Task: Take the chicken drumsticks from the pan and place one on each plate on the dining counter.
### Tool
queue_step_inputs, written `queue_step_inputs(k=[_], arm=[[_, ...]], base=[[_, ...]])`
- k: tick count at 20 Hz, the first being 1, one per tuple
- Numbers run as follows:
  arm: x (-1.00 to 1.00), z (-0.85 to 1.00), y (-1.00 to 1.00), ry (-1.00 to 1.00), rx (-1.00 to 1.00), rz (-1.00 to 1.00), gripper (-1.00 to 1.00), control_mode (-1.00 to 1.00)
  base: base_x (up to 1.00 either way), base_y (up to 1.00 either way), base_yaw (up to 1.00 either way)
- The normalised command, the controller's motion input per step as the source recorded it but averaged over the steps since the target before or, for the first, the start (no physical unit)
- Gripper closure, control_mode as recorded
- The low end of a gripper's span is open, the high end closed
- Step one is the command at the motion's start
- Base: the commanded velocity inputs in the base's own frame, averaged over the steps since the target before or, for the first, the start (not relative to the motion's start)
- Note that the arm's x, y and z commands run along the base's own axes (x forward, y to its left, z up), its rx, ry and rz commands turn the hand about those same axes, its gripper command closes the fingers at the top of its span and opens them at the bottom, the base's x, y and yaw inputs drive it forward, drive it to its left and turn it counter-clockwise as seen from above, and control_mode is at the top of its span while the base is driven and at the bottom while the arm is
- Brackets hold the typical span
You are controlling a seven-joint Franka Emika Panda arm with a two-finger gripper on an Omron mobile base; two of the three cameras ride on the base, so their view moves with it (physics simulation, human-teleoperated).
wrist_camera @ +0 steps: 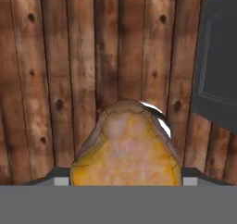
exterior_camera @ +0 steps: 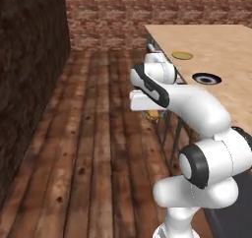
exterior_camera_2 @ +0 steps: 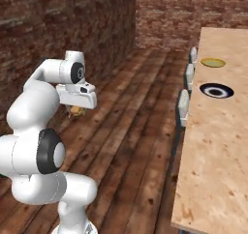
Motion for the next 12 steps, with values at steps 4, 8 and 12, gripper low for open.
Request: queue_step_inputs(k=[4,8,12], arm=[[0.00,0.00,0.00,0.00,0.00,0.00,1.00,1.00],[0.00,0.00,0.00,0.00,0.00,0.00,1.00,1.00],[0.00,0.00,0.00,0.00,0.00,0.00,1.00,1.00]], base=[[0.77,0.53,-0.64],[0.73,0.52,-0.67],[0.72,0.52,-0.68]])
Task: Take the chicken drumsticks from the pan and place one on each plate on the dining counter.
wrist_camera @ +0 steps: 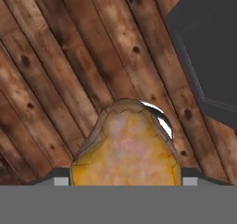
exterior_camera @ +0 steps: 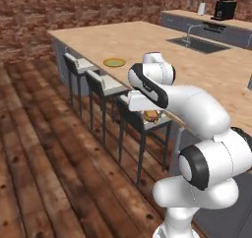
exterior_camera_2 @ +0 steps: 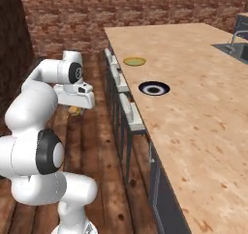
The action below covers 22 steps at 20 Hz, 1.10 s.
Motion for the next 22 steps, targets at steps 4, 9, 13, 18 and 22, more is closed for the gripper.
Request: queue_step_inputs(k=[4,9,13,18,22], arm=[[0.00,0.00,0.00,0.00,0.00,0.00,1.00,1.00],[0.00,0.00,0.00,0.00,0.00,0.00,1.00,1.00],[0.00,0.00,0.00,0.00,0.00,0.00,1.00,1.00],[0.00,0.00,0.00,0.00,0.00,0.00,1.00,1.00],[0.00,0.00,0.00,0.00,0.00,0.00,1.00,1.00]], base=[[0.71,0.52,-0.69],[0.71,0.55,-0.64],[0.70,0.59,-0.59],[0.60,0.67,-0.53],[0.56,0.69,-0.53]])
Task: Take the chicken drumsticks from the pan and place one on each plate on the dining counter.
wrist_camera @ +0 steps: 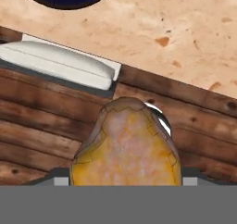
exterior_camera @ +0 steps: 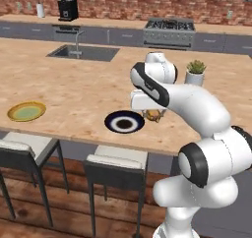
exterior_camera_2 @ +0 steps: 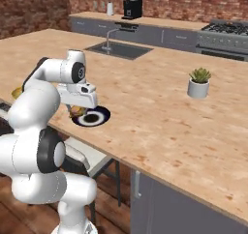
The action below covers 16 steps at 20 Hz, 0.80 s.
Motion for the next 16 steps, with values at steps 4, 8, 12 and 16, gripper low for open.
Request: queue_step_inputs(k=[4,8,12,16], arm=[[0.00,0.00,0.00,0.00,0.00,0.00,1.00,1.00],[0.00,0.00,0.00,0.00,0.00,0.00,1.00,1.00],[0.00,0.00,0.00,0.00,0.00,0.00,1.00,1.00],[0.00,0.00,0.00,0.00,0.00,0.00,1.00,1.00]], base=[[0.47,0.62,-0.48],[0.37,0.39,-0.29],[0.04,0.02,-0.02],[0.00,0.00,0.00]])
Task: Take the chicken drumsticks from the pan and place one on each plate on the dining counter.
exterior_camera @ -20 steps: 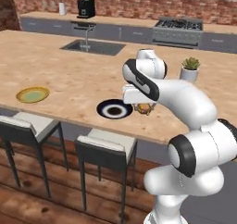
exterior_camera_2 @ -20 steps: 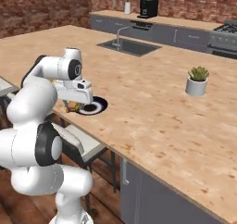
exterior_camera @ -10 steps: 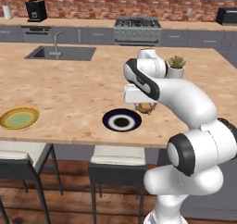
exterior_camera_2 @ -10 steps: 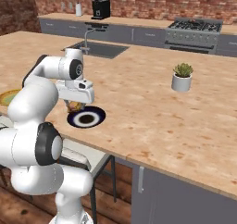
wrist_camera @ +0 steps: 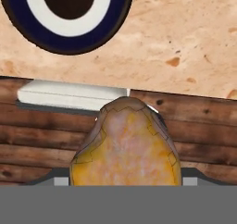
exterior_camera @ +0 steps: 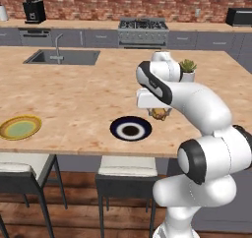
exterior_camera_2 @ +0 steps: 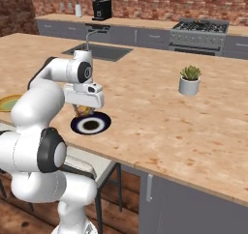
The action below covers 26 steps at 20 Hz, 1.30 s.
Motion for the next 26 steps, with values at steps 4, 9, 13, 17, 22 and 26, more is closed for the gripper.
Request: queue_step_inputs(k=[4,9,13,17,22,26], arm=[[0.00,0.00,0.00,0.00,0.00,0.00,1.00,1.00],[0.09,-0.03,0.00,0.02,0.00,0.00,1.00,-1.00],[0.72,-0.14,0.00,0.09,0.00,0.00,1.00,-1.00],[0.79,-0.31,0.22,0.09,-0.04,0.01,1.00,-1.00],[0.70,-0.52,0.47,0.02,-0.12,0.00,1.00,-1.00],[0.42,-0.65,0.37,-0.05,-0.11,0.00,1.00,-1.00]], base=[[0.01,0.00,0.00],[0.11,0.00,0.00],[0.00,0.00,0.00],[0.00,0.00,0.00],[0.00,0.00,0.00],[0.00,0.00,0.00]])
